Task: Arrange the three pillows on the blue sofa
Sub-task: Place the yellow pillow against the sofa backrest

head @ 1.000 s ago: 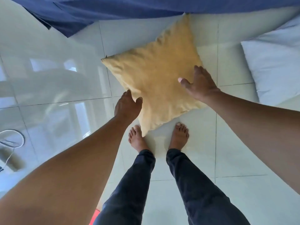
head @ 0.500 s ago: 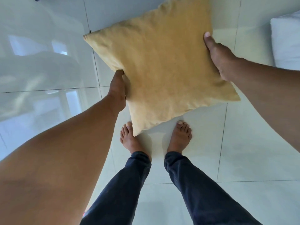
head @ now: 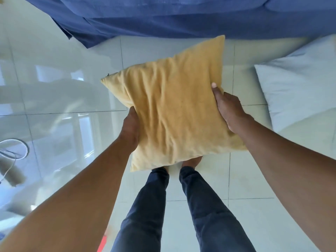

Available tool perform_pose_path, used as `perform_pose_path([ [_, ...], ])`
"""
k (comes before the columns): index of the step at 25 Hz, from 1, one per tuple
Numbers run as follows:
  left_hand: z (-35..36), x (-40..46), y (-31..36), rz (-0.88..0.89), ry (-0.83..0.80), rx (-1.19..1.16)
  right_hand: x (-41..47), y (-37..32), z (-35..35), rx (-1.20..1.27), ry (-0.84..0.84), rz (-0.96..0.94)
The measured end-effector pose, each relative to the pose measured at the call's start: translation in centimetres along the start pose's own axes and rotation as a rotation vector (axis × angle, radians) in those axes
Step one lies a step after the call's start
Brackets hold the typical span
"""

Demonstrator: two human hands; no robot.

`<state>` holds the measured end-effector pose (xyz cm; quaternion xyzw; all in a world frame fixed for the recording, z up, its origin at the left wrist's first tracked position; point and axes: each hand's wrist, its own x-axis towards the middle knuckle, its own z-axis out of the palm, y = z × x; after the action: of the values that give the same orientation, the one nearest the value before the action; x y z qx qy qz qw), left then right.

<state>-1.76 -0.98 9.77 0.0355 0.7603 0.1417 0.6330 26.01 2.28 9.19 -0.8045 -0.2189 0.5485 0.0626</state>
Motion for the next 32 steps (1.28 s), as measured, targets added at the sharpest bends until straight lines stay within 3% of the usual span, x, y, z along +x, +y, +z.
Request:
perform_pose_path([
  [16, -5.0, -33.7, 8.6, 0.308, 0.071, 0.074, -30.2, -8.8, -14.1, 0.269, 0.013, -0.178],
  [23, -4.8, -41.0, 13.5, 0.475, 0.104, 0.021, -34.4, -13.2, -18.8, 0.415, -0.055, -0.309],
  [32, -4.0, -42.8, 23.2, 0.642, 0.036, -0.010, -34.4, -23.3, -21.2, 0.582, -0.112, -0.446],
])
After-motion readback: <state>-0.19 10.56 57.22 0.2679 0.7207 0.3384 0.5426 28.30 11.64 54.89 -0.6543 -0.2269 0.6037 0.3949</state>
